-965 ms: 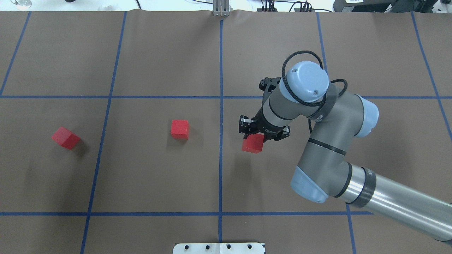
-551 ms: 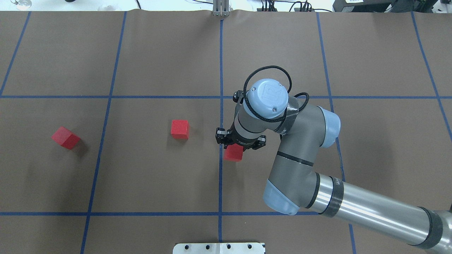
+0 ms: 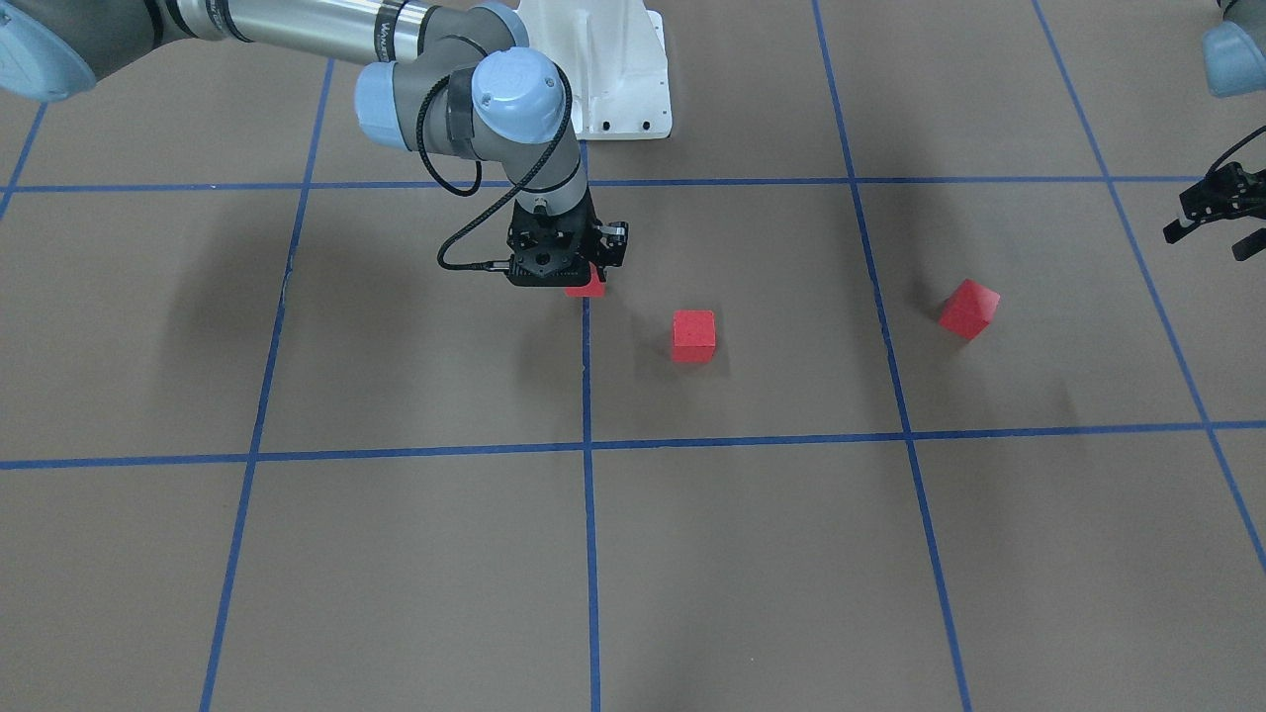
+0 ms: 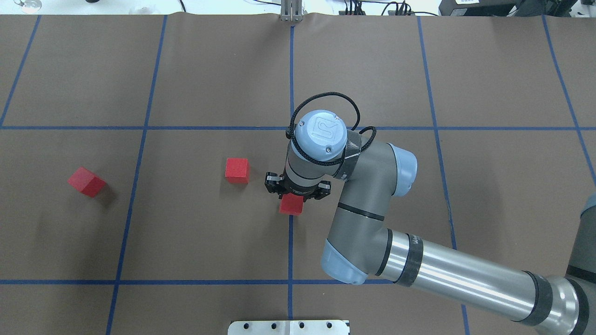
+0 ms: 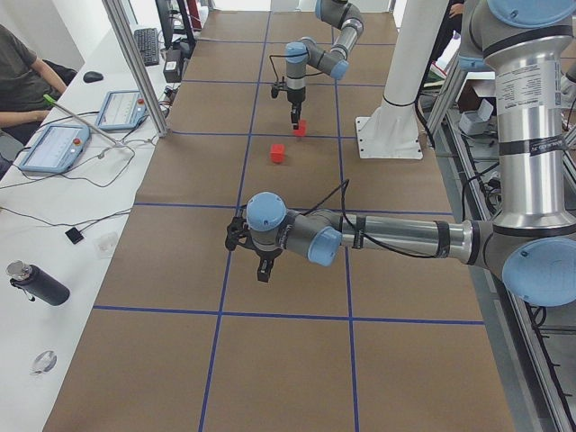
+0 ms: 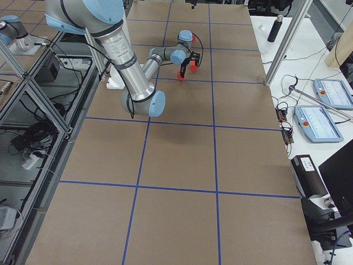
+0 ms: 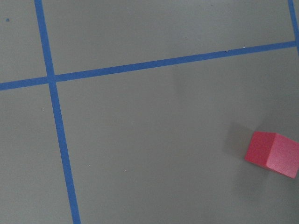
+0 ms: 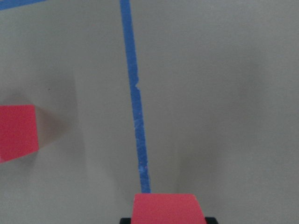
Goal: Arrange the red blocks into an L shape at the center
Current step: 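Carry the red cube with the right gripper to the table center and set it down, then open and raise the right gripper while the left gripper reaches toward the middle red cube, then grasp the middle red cube with the left gripper and lift it, then place the red cube with the left gripper just beyond the center cube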
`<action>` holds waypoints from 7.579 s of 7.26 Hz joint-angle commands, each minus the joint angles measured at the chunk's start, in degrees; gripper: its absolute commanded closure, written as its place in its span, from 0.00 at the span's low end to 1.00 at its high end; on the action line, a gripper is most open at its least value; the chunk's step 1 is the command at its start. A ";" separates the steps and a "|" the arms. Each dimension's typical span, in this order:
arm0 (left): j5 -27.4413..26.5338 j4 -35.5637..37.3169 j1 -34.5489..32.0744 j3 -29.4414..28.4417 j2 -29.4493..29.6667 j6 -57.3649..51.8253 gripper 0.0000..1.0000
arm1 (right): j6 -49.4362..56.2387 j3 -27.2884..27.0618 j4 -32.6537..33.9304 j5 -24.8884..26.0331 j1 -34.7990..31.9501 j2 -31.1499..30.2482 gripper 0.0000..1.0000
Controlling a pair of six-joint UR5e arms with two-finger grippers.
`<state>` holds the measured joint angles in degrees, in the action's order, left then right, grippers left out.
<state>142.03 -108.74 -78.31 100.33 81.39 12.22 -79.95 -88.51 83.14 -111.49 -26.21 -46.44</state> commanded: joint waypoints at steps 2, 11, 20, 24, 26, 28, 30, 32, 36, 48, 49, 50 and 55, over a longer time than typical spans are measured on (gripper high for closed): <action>0.00 0.02 0.00 0.12 0.00 0.00 0.00 | 0.67 0.88 -0.08 0.91 0.89 0.48 0.02; -12.51 0.19 28.32 10.23 19.47 52.33 0.00 | 15.30 -17.13 2.03 -13.92 -18.76 -19.88 0.01; -34.98 8.90 47.46 -6.37 42.53 57.13 0.00 | 25.37 -15.99 1.59 -13.93 -22.40 -25.27 0.01; -36.29 8.63 47.28 -12.61 46.14 52.25 0.02 | 25.45 -15.82 1.50 -13.67 -22.31 -25.71 0.01; -36.65 8.72 46.85 -12.62 46.93 51.06 0.83 | 25.45 -15.73 1.50 -13.67 -22.22 -25.63 0.01; -38.04 8.81 46.32 -12.97 48.33 51.41 1.00 | 25.45 -15.82 1.50 -13.67 -22.22 -25.63 0.01; -38.14 9.16 46.31 -20.13 56.47 55.78 1.00 | 25.45 -15.82 1.50 -13.58 -22.48 -25.71 0.01; -37.97 9.16 46.84 -24.91 61.86 58.78 1.00 | 27.81 -15.91 1.50 -13.75 -23.45 -27.37 0.01; -38.14 9.34 49.21 -22.91 61.35 61.79 1.00 | 28.09 -15.91 1.50 -13.67 -23.45 -27.21 0.01; -38.93 14.17 53.17 -17.28 58.27 61.52 1.00 | 27.65 -16.17 1.50 -13.67 -23.36 -27.03 0.01; -38.93 14.17 53.08 -17.28 58.27 61.52 1.00 | 27.56 -16.17 1.50 -13.67 -23.36 -26.95 0.01; -38.93 14.17 53.08 -17.28 58.10 61.52 0.84 | 27.48 -16.17 1.50 -13.67 -23.36 -26.94 0.01; -39.02 14.26 52.73 -17.37 58.10 61.26 0.00 | 27.39 -16.08 1.50 -13.67 -23.36 -27.03 0.01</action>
<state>103.02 -94.49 -25.38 82.98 139.49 73.53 -52.56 -104.67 84.64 -125.16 -49.57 -73.40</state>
